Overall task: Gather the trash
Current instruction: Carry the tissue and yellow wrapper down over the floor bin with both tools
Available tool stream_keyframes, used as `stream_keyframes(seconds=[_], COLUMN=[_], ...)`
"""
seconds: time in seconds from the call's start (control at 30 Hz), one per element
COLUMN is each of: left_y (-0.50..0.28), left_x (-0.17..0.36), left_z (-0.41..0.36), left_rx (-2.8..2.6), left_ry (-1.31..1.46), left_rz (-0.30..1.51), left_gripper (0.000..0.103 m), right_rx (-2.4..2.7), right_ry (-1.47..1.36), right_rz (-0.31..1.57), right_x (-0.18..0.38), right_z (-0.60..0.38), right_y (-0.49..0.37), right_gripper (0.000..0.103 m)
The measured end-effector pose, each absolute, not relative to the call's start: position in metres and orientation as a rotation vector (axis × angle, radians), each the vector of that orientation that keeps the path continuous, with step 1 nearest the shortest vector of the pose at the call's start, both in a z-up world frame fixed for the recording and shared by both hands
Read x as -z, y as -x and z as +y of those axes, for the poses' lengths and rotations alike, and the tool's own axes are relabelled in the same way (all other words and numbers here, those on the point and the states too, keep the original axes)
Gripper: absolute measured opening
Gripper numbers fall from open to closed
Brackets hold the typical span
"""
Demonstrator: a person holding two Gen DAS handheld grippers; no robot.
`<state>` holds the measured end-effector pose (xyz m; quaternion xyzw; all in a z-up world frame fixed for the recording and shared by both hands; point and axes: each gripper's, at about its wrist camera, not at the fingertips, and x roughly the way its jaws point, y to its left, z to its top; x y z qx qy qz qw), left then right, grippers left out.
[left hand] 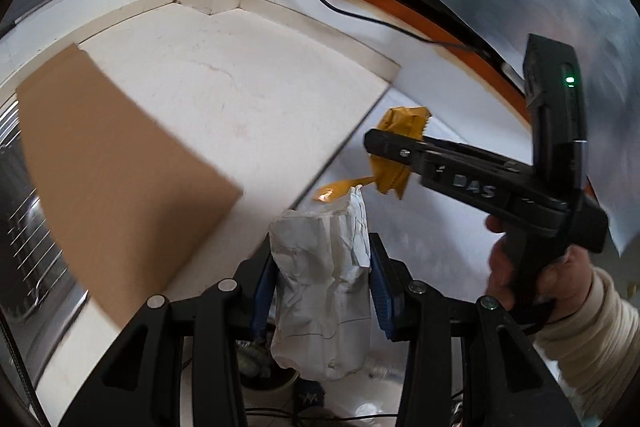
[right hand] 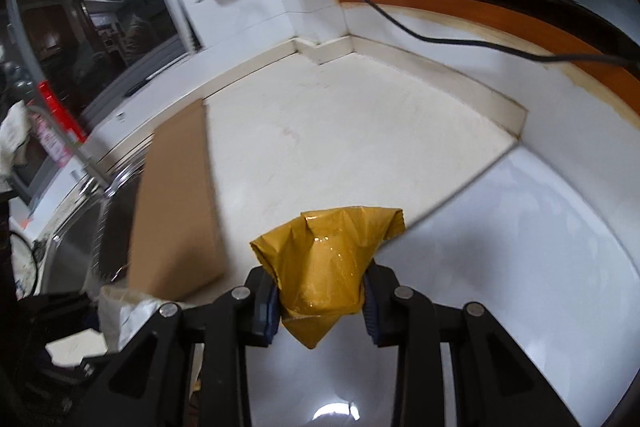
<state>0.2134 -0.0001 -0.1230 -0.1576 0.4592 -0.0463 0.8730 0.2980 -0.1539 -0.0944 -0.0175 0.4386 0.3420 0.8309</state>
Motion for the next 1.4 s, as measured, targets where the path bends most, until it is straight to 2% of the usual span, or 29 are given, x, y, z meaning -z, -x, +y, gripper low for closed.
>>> stream_keyframes(seconds=[0.33,0.67,0.93,1.07,1.4], left_y=[-0.121,-0.075,-0.060,-0.054,-0.059], left_x=[0.143,0.206,0.271,0.314,0.458], left_z=[0.015,0.018,0.017,0.015,0.008], left_rx=[0.044,0.039,0.047,0.068,0.085], left_ry=[0.363,0.367,0.343,0.348,0.345], left_rz=[0.966,1.054,1.141,1.191,1.293], left_gripper=[0.041,0.041,0.041,0.041,0.042], right_rx=[-0.780,-0.808,-0.759,-0.712,-0.608], right_ry=[0.035,0.158,0.180,0.150,0.118], right_rz=[0.959,1.008,1.122,1.186,1.259], right_x=[0.093,0.143,0.221,0.276,0.423], right_z=[-0.158,-0.133,-0.125,-0.133,-0.142], right_y=[-0.192,-0.103,-0.074,-0.069,-0.071], right_gripper=[0.033,0.033,0.033,0.033,0.033])
